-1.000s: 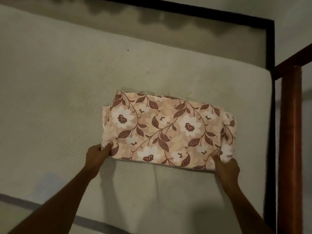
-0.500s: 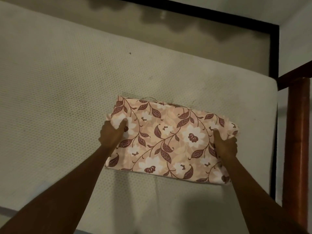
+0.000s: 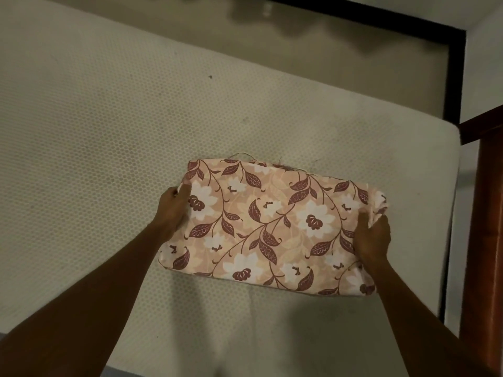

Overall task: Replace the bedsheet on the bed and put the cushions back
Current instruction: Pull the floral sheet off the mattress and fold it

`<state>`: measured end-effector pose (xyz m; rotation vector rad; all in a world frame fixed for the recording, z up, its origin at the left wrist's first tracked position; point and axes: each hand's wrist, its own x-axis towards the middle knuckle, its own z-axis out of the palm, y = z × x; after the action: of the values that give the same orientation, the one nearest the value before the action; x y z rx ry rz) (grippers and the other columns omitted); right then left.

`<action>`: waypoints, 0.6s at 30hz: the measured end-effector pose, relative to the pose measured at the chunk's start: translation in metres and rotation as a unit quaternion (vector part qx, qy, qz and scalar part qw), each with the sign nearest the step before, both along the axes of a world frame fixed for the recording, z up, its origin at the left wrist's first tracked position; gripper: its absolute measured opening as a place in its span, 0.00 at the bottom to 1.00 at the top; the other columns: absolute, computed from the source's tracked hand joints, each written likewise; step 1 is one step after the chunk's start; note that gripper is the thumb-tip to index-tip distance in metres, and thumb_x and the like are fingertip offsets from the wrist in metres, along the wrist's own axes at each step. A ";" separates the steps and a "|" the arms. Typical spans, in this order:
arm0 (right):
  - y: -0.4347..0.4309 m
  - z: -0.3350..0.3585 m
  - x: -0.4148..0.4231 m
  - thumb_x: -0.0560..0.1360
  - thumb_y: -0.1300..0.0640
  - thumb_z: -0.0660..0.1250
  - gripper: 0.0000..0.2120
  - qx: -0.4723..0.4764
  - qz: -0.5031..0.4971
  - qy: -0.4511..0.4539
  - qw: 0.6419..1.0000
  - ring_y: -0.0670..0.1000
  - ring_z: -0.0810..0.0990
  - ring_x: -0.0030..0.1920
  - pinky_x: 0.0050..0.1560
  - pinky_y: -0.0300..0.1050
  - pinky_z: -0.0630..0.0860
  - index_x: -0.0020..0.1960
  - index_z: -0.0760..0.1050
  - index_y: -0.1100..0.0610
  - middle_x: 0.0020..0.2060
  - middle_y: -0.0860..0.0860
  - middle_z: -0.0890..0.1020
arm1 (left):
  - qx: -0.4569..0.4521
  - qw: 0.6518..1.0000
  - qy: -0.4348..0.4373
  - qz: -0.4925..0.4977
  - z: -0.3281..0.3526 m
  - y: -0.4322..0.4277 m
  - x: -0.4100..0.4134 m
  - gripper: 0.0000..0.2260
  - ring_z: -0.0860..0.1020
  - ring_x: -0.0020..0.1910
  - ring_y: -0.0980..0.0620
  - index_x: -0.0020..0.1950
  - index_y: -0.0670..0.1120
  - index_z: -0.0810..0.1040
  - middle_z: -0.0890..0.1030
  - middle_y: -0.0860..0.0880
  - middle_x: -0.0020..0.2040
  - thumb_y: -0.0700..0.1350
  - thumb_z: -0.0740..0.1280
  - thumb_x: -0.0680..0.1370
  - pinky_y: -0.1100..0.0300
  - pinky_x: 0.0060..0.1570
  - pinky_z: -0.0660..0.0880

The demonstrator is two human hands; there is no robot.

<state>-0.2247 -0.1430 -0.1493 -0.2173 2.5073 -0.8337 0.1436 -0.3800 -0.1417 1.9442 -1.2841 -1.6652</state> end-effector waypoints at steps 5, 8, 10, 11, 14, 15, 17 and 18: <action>-0.006 -0.004 -0.005 0.86 0.43 0.55 0.26 0.013 0.031 -0.005 0.999 0.66 0.78 0.65 0.67 0.59 0.73 0.73 0.72 0.61 0.64 0.64 0.80 | -0.026 0.999 0.034 -0.026 -0.003 0.000 -0.010 0.20 0.83 0.37 0.51 0.52 0.44 0.84 0.85 0.46 0.41 0.60 0.65 0.83 0.54 0.42 0.80; 0.004 -0.006 -0.013 0.86 0.40 0.55 0.28 0.016 0.045 -0.006 0.999 0.65 0.79 0.62 0.66 0.59 0.75 0.68 0.76 0.62 0.61 0.64 0.81 | -0.043 0.999 -0.018 -0.004 -0.011 -0.001 -0.005 0.20 0.84 0.38 0.51 0.47 0.43 0.84 0.86 0.46 0.40 0.59 0.64 0.84 0.55 0.42 0.80; 0.003 -0.003 -0.018 0.86 0.42 0.57 0.26 0.037 0.055 -0.002 0.998 0.65 0.78 0.63 0.65 0.57 0.73 0.69 0.74 0.62 0.62 0.63 0.80 | -0.081 0.992 -0.092 -0.006 -0.015 -0.001 -0.002 0.20 0.80 0.37 0.51 0.42 0.43 0.81 0.83 0.48 0.38 0.57 0.63 0.84 0.54 0.41 0.76; 0.001 -0.002 -0.019 0.85 0.44 0.59 0.25 0.045 0.053 0.001 0.998 0.65 0.77 0.65 0.66 0.57 0.72 0.71 0.71 0.62 0.64 0.63 0.79 | -0.096 0.988 -0.121 -0.004 -0.016 0.001 -0.001 0.19 0.78 0.38 0.51 0.42 0.43 0.80 0.82 0.48 0.38 0.57 0.64 0.84 0.54 0.42 0.74; -0.011 0.008 -0.022 0.82 0.52 0.66 0.28 0.060 0.084 0.084 0.991 0.63 0.73 0.70 0.71 0.60 0.70 0.77 0.64 0.61 0.71 0.61 0.73 | -0.110 0.982 -0.149 0.033 -0.010 0.015 -0.002 0.16 0.80 0.50 0.50 0.59 0.43 0.81 0.83 0.48 0.52 0.54 0.64 0.83 0.57 0.50 0.74; -0.018 0.013 -0.022 0.80 0.54 0.68 0.28 0.078 0.116 0.125 0.982 0.62 0.72 0.70 0.71 0.62 0.70 0.77 0.65 0.59 0.71 0.60 0.72 | -0.124 0.978 -0.158 0.054 -0.004 0.026 -0.001 0.17 0.80 0.54 0.49 0.63 0.42 0.80 0.82 0.47 0.56 0.53 0.65 0.82 0.56 0.54 0.75; -0.037 0.024 -0.018 0.77 0.56 0.69 0.27 0.097 0.198 0.180 0.959 0.62 0.72 0.69 0.68 0.62 0.71 0.75 0.69 0.55 0.69 0.58 0.74 | -0.167 0.959 -0.212 0.091 0.005 0.052 -0.001 0.20 0.78 0.61 0.45 0.67 0.42 0.77 0.80 0.44 0.63 0.52 0.66 0.80 0.46 0.61 0.75; -0.050 0.030 -0.013 0.77 0.55 0.69 0.25 0.094 0.242 0.186 0.948 0.61 0.72 0.69 0.67 0.62 0.70 0.73 0.71 0.54 0.68 0.57 0.76 | -0.179 0.946 -0.245 0.113 0.011 0.068 -0.004 0.21 0.77 0.64 0.43 0.69 0.42 0.75 0.78 0.43 0.65 0.51 0.67 0.79 0.43 0.64 0.73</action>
<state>-0.2377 -0.1926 -0.1197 -0.9572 2.6681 -0.3732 0.1400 -0.3117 -0.1308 2.2342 -1.3384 -0.7940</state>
